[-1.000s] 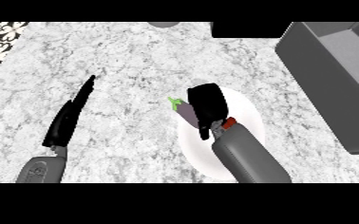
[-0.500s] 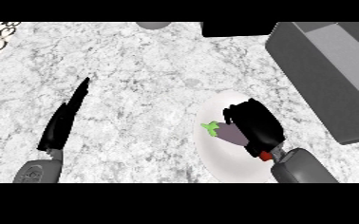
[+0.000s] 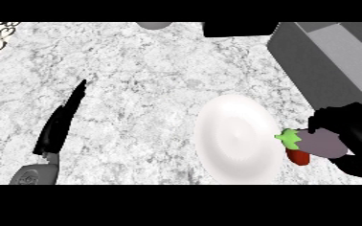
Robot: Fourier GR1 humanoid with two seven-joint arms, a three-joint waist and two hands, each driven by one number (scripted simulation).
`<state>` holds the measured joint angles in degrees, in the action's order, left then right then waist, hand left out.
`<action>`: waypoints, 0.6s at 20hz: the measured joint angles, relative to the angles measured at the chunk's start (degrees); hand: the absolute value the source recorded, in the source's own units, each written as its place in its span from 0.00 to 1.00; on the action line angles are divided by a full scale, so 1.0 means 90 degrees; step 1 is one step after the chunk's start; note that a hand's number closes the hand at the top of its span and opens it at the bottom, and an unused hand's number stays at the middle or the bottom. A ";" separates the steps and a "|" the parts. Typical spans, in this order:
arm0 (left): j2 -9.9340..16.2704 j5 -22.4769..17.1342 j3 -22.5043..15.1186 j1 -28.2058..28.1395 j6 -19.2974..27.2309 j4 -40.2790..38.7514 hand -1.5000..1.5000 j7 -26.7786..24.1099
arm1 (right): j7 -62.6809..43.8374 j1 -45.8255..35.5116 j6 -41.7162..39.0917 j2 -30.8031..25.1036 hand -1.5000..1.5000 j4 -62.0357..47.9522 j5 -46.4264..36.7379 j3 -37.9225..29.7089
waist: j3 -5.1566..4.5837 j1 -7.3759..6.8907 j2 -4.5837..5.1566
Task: Pick the eggplant from the plate and place it in the cardboard box
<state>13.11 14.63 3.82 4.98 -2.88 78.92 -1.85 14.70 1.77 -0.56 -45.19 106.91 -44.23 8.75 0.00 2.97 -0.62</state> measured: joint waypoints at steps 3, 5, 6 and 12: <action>0.0016 -0.0003 0.0004 -0.0025 -0.0023 0.0061 0.50 0.0011 | 0.0095 0.0444 -0.0022 -0.0339 1.00 0.0474 0.0671 -0.1031 | -0.0002 0.0011 -0.0004; -0.0064 0.0041 -0.0068 -0.0038 0.0013 0.0125 0.50 0.0074 | 0.0191 0.0623 -0.0126 -0.0515 1.00 0.0503 0.1114 -0.1749 | -0.0002 -0.0032 0.0004; -0.0046 0.0043 -0.0062 -0.0029 -0.0005 0.0118 0.50 0.0051 | 0.0138 0.0718 -0.0215 -0.0544 1.00 0.0595 0.1307 -0.2051 | -0.0003 -0.0050 0.0010; -0.0045 0.0066 -0.0056 0.0148 -0.0061 -0.0088 0.50 -0.0029 | 0.0158 0.0766 -0.0890 -0.0848 1.00 0.0116 0.2395 -0.3799 | -0.0003 -0.0158 0.0039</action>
<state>12.71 15.22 3.32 6.31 -3.43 78.13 -2.11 16.13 8.67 -8.56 -52.83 107.95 -22.68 -25.44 -0.03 1.55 -0.27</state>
